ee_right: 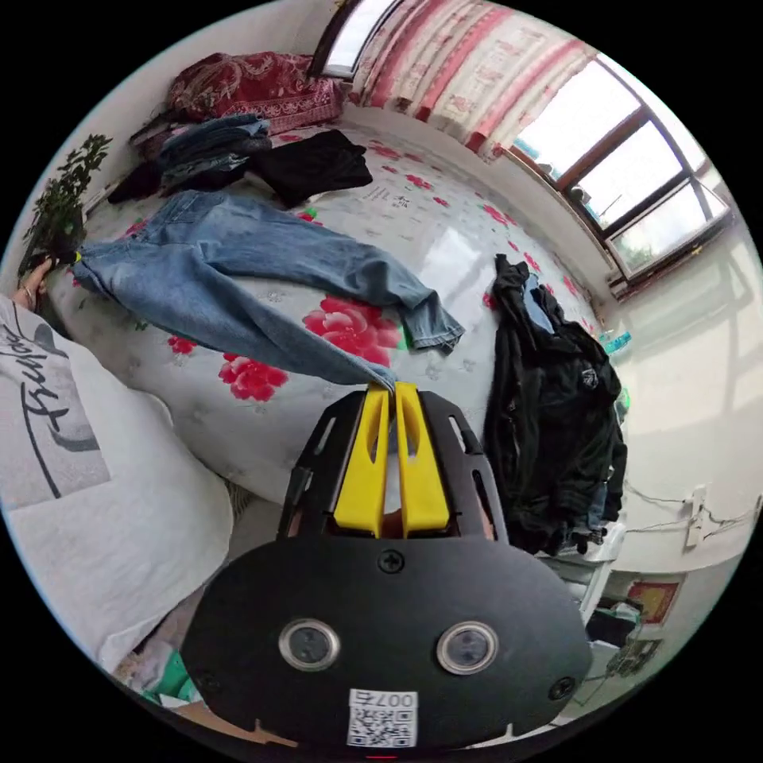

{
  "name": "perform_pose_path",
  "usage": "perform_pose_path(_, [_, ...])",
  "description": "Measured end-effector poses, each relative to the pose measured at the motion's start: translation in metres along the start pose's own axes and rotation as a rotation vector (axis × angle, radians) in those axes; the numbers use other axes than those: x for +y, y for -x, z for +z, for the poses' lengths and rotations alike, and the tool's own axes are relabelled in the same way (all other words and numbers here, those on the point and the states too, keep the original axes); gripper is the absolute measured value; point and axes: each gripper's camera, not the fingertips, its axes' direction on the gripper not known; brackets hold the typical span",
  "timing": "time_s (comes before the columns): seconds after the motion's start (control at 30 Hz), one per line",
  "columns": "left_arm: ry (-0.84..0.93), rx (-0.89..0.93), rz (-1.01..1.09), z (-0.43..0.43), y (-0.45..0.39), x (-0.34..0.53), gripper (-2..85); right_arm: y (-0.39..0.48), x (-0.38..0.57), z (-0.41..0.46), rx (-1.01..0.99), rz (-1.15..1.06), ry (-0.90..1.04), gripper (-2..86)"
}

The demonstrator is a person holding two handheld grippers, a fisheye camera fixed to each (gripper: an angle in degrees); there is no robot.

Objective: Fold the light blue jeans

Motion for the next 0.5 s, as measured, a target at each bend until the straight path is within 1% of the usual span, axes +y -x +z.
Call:
perform_pose_path(0.03, [0.002, -0.003, -0.007, 0.001, 0.000, 0.003, -0.5, -0.010, -0.016, -0.016, -0.024, -0.051, 0.017, 2.3])
perform_pose_path(0.1, [0.008, -0.003, -0.029, 0.004, 0.000, 0.006, -0.5, -0.030, -0.045, -0.019, -0.081, -0.068, 0.066, 4.0])
perform_pose_path(0.17, [0.010, 0.017, -0.054, 0.008, 0.000, 0.009, -0.5, -0.053, -0.075, 0.004, -0.053, 0.007, 0.101, 6.7])
perform_pose_path(0.2, [0.013, 0.033, -0.060, 0.011, -0.001, 0.009, -0.5, -0.069, -0.090, 0.035, -0.040, 0.071, 0.160, 8.6])
perform_pose_path(0.23, [0.020, 0.045, -0.060, 0.014, -0.003, 0.010, -0.5, -0.082, -0.097, 0.070, -0.072, 0.124, 0.246, 9.6])
perform_pose_path(0.3, [0.025, 0.052, -0.053, 0.016, -0.006, 0.011, -0.4, -0.087, -0.091, 0.107, -0.084, 0.155, 0.307, 10.4])
perform_pose_path(0.43, [0.040, 0.033, -0.038, 0.018, -0.012, 0.021, -0.4, -0.088, -0.037, 0.127, -0.105, 0.290, 0.192, 9.9])
perform_pose_path(0.5, [0.050, 0.036, -0.051, 0.020, -0.010, 0.025, -0.4, -0.090, -0.011, 0.138, -0.094, 0.342, 0.188, 9.5])
